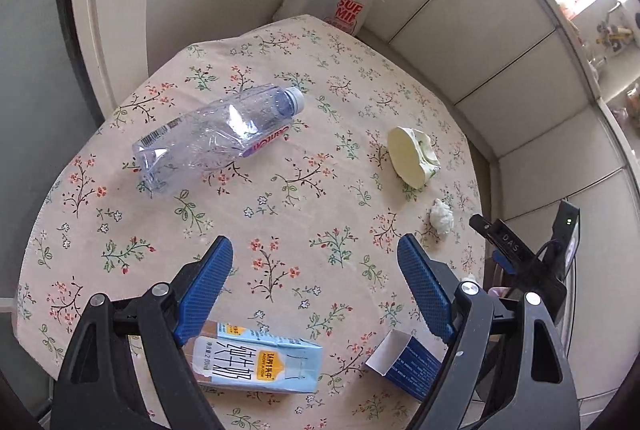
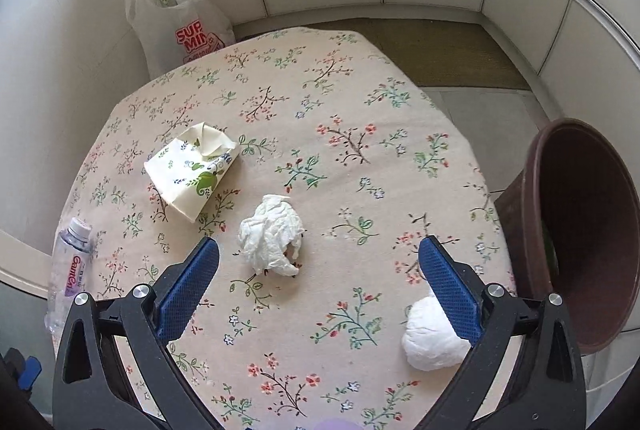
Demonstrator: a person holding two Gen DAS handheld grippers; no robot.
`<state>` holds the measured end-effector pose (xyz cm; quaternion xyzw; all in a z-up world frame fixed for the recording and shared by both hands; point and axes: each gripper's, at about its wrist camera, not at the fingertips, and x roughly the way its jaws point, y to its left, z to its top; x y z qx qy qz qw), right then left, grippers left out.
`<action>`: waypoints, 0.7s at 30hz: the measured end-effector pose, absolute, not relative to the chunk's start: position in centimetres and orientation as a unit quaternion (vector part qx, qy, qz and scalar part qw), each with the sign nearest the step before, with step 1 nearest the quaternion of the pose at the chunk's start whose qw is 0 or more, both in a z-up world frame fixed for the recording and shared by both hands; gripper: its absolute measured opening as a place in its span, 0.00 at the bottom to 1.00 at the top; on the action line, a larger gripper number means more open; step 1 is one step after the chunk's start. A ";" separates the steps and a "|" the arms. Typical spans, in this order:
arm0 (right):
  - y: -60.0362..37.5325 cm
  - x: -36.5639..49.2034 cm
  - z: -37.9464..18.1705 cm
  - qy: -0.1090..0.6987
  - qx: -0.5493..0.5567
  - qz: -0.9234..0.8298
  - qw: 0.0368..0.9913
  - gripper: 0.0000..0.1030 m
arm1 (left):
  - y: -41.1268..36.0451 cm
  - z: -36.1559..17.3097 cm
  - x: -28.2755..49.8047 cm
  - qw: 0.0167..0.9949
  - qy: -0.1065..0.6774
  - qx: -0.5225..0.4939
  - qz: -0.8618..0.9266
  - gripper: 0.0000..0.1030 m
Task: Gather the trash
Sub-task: 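Grasp the crumpled white tissue with the right tool while the left tool approaches the milk carton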
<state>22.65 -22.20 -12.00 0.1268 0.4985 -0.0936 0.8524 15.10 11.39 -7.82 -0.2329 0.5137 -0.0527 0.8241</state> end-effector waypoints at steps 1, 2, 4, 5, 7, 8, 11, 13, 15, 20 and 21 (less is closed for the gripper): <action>-21.7 23.1 -12.6 0.504 0.122 -0.092 0.850 0.93 | 11.7 -8.2 15.2 0.821 0.519 -0.233 -0.051 0.80; -21.3 23.4 -13.1 0.510 0.120 -0.090 0.847 0.93 | 12.0 -8.5 15.1 0.817 0.525 -0.235 -0.049 0.80; -21.0 24.0 -14.1 0.518 0.119 -0.087 0.843 0.91 | 12.7 -9.2 15.1 0.806 0.536 -0.245 -0.050 0.80; -20.7 24.2 -14.5 0.521 0.118 -0.084 0.841 0.89 | 12.9 -9.4 15.1 0.801 0.541 -0.251 -0.053 0.80; -20.0 24.7 -15.2 0.525 0.104 -0.077 0.841 0.86 | 13.0 -9.8 15.1 0.791 0.548 -0.263 -0.064 0.80; -19.5 24.9 -15.4 0.525 0.089 -0.073 0.843 0.85 | 12.8 -9.9 15.0 0.789 0.551 -0.263 -0.068 0.80; -18.3 25.4 -16.4 0.532 0.056 -0.059 0.843 0.82 | 12.1 -9.9 14.9 0.788 0.557 -0.249 -0.081 0.80; -18.0 25.7 -17.4 0.544 0.055 -0.053 0.836 0.81 | 11.9 -9.7 14.9 0.790 0.558 -0.240 -0.086 0.80; -17.6 25.8 -17.7 0.536 0.043 -0.049 0.842 0.80 | 11.9 -9.2 14.8 0.799 0.552 -0.224 -0.082 0.80; -17.1 25.7 -17.4 0.508 0.027 -0.024 0.861 0.54 | 12.5 -8.0 14.6 0.819 0.537 -0.188 -0.073 0.80; -17.0 25.7 -17.2 0.504 0.025 -0.016 0.863 0.48 | 12.6 -7.9 14.6 0.818 0.538 -0.187 -0.077 0.80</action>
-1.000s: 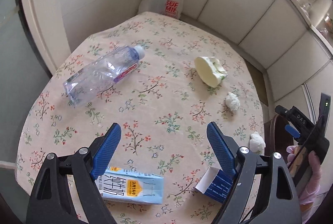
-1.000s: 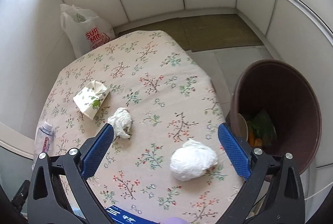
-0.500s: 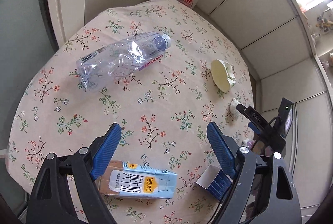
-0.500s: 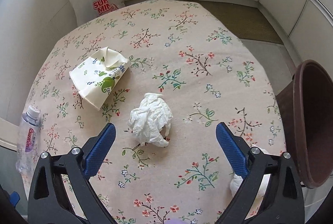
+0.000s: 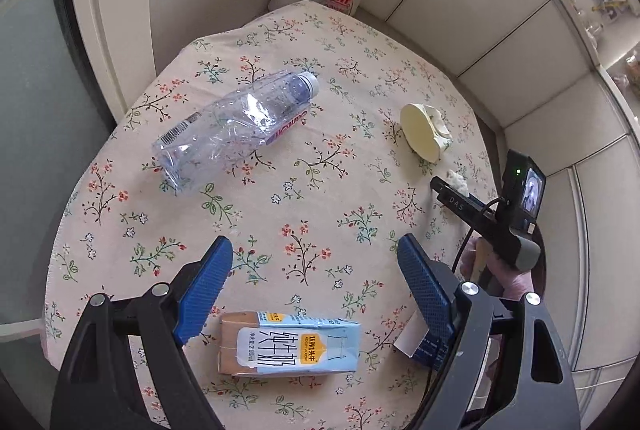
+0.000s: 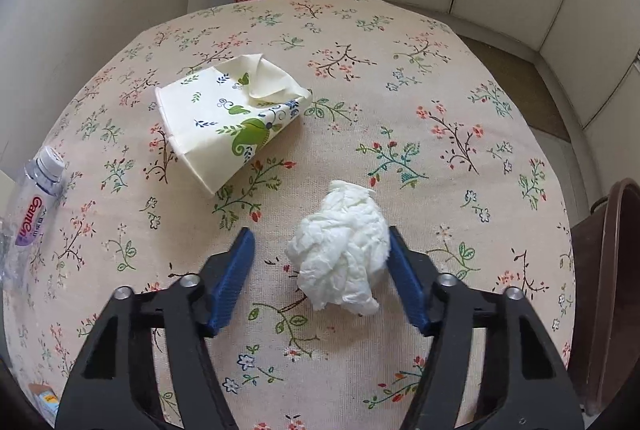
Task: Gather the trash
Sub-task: 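Grasp the crumpled white tissue with the right tool while the left tool approaches the milk carton, then grasp the blue-and-white milk carton with the left tool while the right tool lifts the tissue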
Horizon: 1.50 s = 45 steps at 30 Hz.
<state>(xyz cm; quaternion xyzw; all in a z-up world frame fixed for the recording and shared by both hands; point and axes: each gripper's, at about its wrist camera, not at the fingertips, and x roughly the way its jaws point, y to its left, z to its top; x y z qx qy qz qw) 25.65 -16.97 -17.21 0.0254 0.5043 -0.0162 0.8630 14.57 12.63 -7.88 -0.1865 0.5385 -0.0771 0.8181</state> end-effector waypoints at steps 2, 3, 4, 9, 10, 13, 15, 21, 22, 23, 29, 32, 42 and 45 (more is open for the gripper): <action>-17.0 25.6 -16.8 0.503 0.035 0.000 0.863 0.29 | 12.6 -7.8 14.4 0.815 0.543 -0.182 -0.088 0.80; -17.1 25.5 -16.7 0.503 0.045 0.004 0.863 0.28 | 12.5 -7.8 14.3 0.813 0.548 -0.174 -0.097 0.80; -17.2 25.5 -16.6 0.503 0.055 0.007 0.863 0.27 | 12.3 -7.8 14.2 0.812 0.550 -0.167 -0.103 0.80; -17.7 24.8 -15.8 0.502 0.065 0.004 0.862 0.27 | 9.9 -8.5 13.3 0.788 0.587 -0.089 -0.166 0.80; -17.8 24.5 -15.5 0.501 0.068 0.006 0.863 0.27 | 9.1 -8.7 12.9 0.783 0.592 -0.061 -0.180 0.80; -18.0 23.8 -14.1 0.495 0.069 0.012 0.866 0.27 | 6.3 -9.6 11.2 0.771 0.597 0.041 -0.218 0.80; -18.1 23.0 -12.9 0.489 0.065 0.018 0.870 0.27 | 4.5 -10.4 10.0 0.761 0.593 0.106 -0.239 0.80; -18.7 20.7 -9.3 0.461 0.047 0.034 0.885 0.27 | 0.6 -13.8 7.7 0.732 0.566 0.266 -0.270 0.80; -19.0 20.2 -8.6 0.456 0.042 0.036 0.888 0.27 | 0.3 -14.3 7.6 0.727 0.565 0.276 -0.275 0.80; -19.3 20.0 -8.3 0.453 0.040 0.037 0.890 0.27 | 0.0 -15.0 7.5 0.721 0.563 0.291 -0.281 0.80; -22.6 17.5 -5.7 0.426 0.044 0.027 0.903 0.27 | -0.5 -17.6 8.3 0.711 0.572 0.307 -0.270 0.67; -24.7 16.4 -4.7 0.416 0.054 0.016 0.908 0.27 | -0.8 -17.5 8.6 0.711 0.584 0.286 -0.270 0.59; -30.3 13.1 -3.0 0.392 0.066 -0.034 0.917 0.27 | 0.8 -15.3 12.1 0.765 0.599 0.124 -0.200 0.55; -32.2 12.1 -2.5 0.383 0.074 -0.053 0.919 0.27 | 1.8 -13.6 13.1 0.782 0.587 0.053 -0.201 0.55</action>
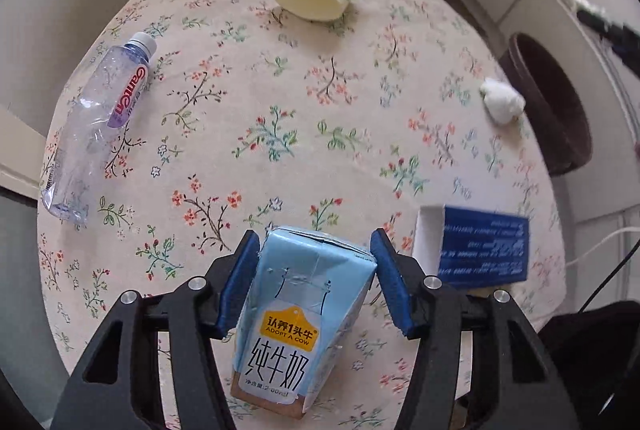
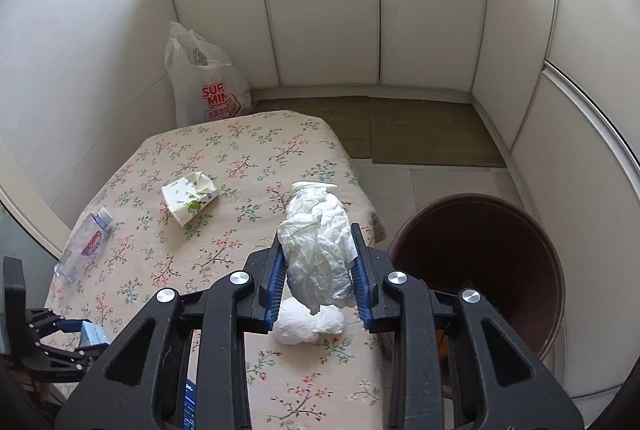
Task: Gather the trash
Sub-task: 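Grasp the blue-and-white milk carton with the left tool while the right tool lifts the tissue, then carry the tissue over the bin and open the right tool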
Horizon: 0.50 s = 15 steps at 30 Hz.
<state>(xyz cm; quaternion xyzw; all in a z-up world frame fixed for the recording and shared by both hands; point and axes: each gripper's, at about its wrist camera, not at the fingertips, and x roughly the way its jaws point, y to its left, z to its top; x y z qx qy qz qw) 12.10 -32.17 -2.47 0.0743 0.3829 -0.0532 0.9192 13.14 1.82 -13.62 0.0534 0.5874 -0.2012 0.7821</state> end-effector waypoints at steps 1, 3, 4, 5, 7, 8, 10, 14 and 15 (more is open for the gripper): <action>-32.7 11.9 -2.3 0.380 0.078 -0.061 0.920 0.27 | 2.1 -13.0 13.4 0.787 0.582 0.030 -0.202 0.55; -34.2 11.3 -2.0 0.372 0.086 -0.078 0.921 0.27 | 2.1 -12.1 14.0 0.795 0.572 -0.014 -0.203 0.55; -35.0 10.9 -1.8 0.366 0.090 -0.090 0.922 0.27 | 2.0 -11.6 14.0 0.798 0.566 -0.037 -0.204 0.55; -35.8 10.5 -1.6 0.361 0.094 -0.100 0.922 0.27 | 1.9 -11.3 14.2 0.800 0.562 -0.056 -0.204 0.55; -37.3 9.8 -1.2 0.348 0.105 -0.124 0.923 0.27 | 1.6 -10.4 14.5 0.804 0.550 -0.091 -0.206 0.55; -38.0 9.5 -1.1 0.342 0.107 -0.136 0.924 0.27 | 1.5 -10.0 14.7 0.808 0.542 -0.106 -0.206 0.55; -39.4 8.8 -0.9 0.326 0.109 -0.166 0.924 0.28 | 1.0 -9.3 14.9 0.814 0.528 -0.127 -0.206 0.55; -41.3 7.9 -1.1 0.307 0.110 -0.216 0.920 0.46 | 0.4 -8.3 14.7 0.820 0.509 -0.162 -0.207 0.55; -41.7 7.6 -1.1 0.303 0.115 -0.227 0.918 0.58 | 0.0 -8.1 14.7 0.821 0.504 -0.170 -0.208 0.55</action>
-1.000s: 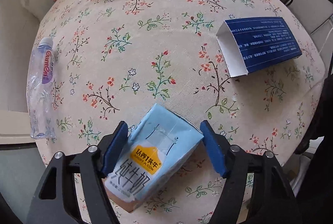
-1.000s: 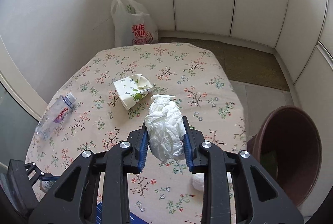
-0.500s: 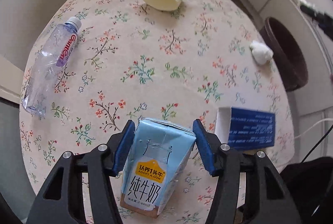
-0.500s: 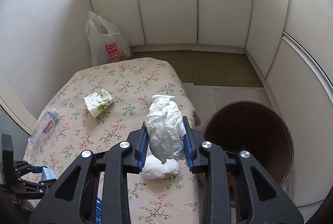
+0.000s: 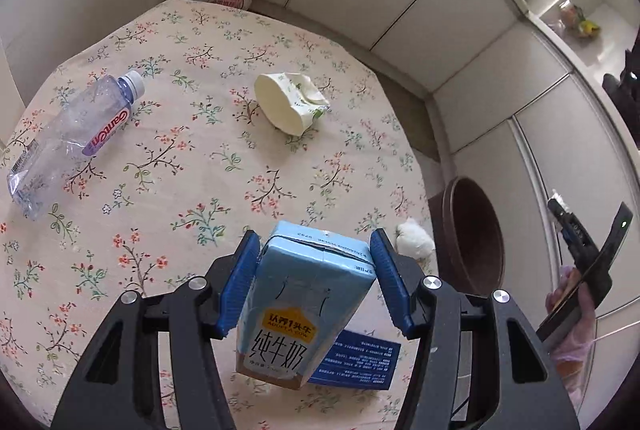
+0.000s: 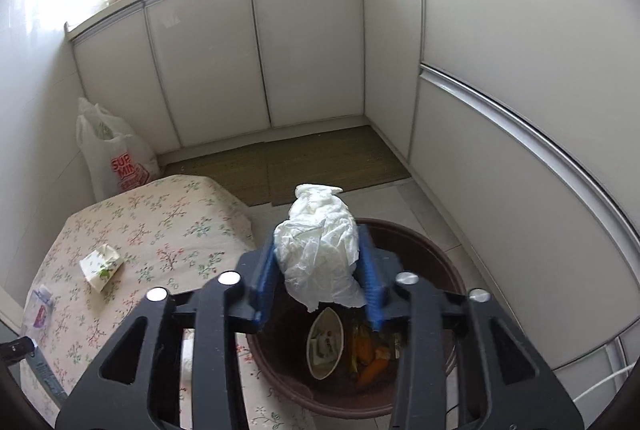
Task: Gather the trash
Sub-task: 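Carry the tissue over the bin and open the right tool, then move the left tool over the bin and open it to drop the carton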
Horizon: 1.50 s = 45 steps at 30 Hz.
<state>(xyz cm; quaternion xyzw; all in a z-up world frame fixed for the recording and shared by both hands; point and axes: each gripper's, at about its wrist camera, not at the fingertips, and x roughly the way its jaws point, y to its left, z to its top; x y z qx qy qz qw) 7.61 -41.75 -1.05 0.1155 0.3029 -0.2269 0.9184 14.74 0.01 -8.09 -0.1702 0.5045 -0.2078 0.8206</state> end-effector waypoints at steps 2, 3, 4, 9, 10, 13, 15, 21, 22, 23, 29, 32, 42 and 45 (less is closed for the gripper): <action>-42.7 6.7 -0.6 0.283 0.134 -0.248 0.917 0.76 | -0.6 -7.7 14.8 0.819 0.496 -0.192 -0.215 0.55; -43.1 6.3 -0.4 0.275 0.142 -0.252 0.917 0.77 | -1.1 -7.3 14.8 0.821 0.489 -0.198 -0.217 0.55; -43.6 5.8 0.0 0.267 0.149 -0.255 0.917 0.81 | -1.8 -6.8 14.8 0.826 0.480 -0.198 -0.220 0.55; -45.3 2.9 2.0 0.226 0.159 -0.298 0.914 0.93 | -5.8 -3.6 13.9 0.859 0.424 -0.167 -0.234 0.55; -45.8 2.2 2.4 0.221 0.162 -0.308 0.911 0.93 | -6.7 -3.1 13.9 0.859 0.419 -0.167 -0.241 0.55; -46.9 0.5 2.9 0.207 0.167 -0.345 0.900 0.93 | -10.4 -1.7 14.0 0.857 0.405 -0.177 -0.264 0.55; -47.5 -0.8 3.3 0.189 0.176 -0.368 0.893 0.93 | -13.7 -0.9 14.4 0.846 0.404 -0.194 -0.288 0.55; -50.7 -4.2 3.7 0.155 0.236 -0.389 0.877 0.93 | -24.4 1.0 14.0 0.834 0.403 -0.173 -0.335 0.55; -51.5 -4.7 3.5 0.152 0.254 -0.388 0.873 0.93 | -25.8 1.0 13.9 0.833 0.404 -0.167 -0.340 0.55; -52.0 -5.1 3.3 0.152 0.269 -0.386 0.869 0.93 | -27.4 1.0 13.9 0.832 0.405 -0.162 -0.344 0.55; -54.3 -6.3 2.4 0.153 0.315 -0.382 0.855 0.93 | -34.1 0.1 14.2 0.824 0.424 -0.128 -0.354 0.54; -54.8 -6.7 2.2 0.147 0.328 -0.381 0.852 0.93 | -35.4 -1.0 14.8 0.813 0.443 -0.120 -0.357 0.53; -54.7 -6.3 2.0 0.149 0.344 -0.368 0.851 0.93 | -33.2 -3.9 14.1 0.810 0.477 -0.064 -0.335 0.65; -54.1 -5.6 2.0 0.159 0.338 -0.355 0.857 0.93 | -30.3 -4.6 12.8 0.816 0.485 0.001 -0.315 0.67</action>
